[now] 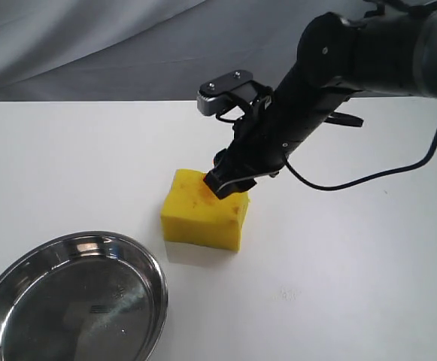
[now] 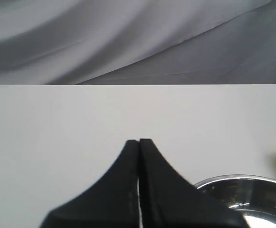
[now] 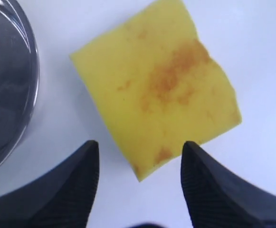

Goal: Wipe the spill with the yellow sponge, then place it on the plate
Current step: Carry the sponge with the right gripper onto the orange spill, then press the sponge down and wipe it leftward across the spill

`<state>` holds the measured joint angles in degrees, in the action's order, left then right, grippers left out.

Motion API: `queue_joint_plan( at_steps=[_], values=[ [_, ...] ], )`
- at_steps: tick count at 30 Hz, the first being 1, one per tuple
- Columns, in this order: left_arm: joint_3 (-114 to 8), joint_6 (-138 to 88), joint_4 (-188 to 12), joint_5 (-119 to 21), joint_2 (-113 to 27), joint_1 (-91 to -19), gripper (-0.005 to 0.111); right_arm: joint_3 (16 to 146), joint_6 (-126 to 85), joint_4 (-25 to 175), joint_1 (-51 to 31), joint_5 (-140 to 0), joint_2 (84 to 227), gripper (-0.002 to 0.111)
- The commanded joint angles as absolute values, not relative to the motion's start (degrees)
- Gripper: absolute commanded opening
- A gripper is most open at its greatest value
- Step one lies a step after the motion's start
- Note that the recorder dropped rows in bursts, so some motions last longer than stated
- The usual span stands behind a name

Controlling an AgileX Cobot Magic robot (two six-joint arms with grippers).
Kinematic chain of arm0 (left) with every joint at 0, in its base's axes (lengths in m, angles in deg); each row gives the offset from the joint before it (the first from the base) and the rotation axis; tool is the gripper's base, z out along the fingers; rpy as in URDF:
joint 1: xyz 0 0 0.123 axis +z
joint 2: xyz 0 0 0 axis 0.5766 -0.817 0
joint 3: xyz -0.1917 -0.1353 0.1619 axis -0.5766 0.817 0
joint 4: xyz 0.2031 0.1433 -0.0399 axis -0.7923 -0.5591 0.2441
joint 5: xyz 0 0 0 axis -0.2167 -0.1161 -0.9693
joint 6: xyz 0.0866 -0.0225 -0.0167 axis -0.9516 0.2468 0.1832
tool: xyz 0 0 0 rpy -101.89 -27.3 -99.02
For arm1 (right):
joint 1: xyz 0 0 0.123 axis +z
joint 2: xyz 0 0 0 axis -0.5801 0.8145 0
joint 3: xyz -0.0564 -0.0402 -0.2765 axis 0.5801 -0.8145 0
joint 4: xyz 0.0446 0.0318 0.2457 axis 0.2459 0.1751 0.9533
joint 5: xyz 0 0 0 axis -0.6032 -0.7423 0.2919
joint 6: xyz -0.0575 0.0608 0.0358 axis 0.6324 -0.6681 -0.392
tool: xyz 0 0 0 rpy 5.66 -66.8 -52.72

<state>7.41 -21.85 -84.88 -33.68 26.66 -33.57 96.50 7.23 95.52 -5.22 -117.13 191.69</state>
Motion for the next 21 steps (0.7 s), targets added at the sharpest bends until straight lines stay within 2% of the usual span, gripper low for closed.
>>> queue_joint_plan(
  at_steps=[1, 12, 21],
  values=[
    [7.69, -21.68, -84.86, -33.82, 26.82, -33.48, 0.000, 96.40, 7.59, 96.52, -4.50, -113.76, 189.19, 0.050],
    [7.69, -21.68, -84.86, -33.82, 26.82, -33.48, 0.000, 103.74, 7.83, 96.49, -0.16, -109.87, 200.30, 0.049],
    [7.69, -21.68, -84.86, -33.82, 26.82, -33.48, 0.000, 107.10, 6.77, 89.12, -0.02, -112.02, 208.24, 0.049]
  ],
)
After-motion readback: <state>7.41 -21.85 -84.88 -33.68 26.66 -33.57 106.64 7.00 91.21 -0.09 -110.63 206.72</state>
